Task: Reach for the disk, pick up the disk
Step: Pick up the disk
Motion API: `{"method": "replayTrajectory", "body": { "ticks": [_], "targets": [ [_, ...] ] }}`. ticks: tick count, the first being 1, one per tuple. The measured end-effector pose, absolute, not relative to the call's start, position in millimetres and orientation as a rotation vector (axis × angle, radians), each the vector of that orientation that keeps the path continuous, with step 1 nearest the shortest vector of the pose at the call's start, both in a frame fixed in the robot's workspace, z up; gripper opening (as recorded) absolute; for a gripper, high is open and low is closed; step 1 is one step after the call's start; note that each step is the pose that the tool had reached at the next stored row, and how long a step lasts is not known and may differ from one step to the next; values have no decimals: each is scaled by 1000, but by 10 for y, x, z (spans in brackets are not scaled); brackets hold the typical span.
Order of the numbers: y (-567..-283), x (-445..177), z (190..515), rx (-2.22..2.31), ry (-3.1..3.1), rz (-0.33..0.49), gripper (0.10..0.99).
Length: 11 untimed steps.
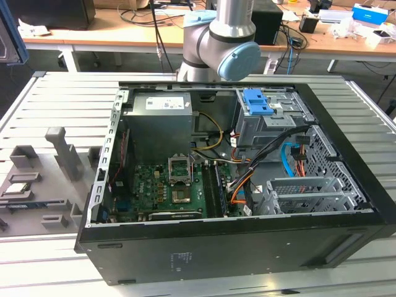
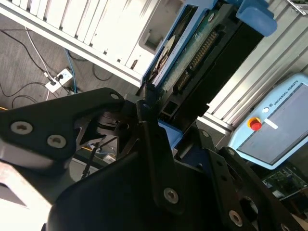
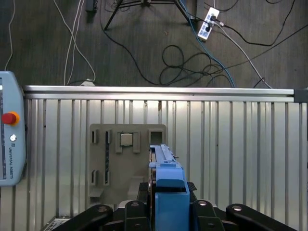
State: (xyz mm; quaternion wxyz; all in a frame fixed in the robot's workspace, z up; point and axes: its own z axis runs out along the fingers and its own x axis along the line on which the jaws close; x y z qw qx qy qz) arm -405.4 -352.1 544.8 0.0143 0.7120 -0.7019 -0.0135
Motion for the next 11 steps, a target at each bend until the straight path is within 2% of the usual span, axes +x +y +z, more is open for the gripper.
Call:
{"method": "replayTrajectory", "body": {
  "ticks": [7, 11],
  "targets": [
    [-3521, -3994, 5441, 2217, -2185, -42, 369],
    [-3499, -3632, 5391, 2216, -2185, -42, 369]
  ]
}}
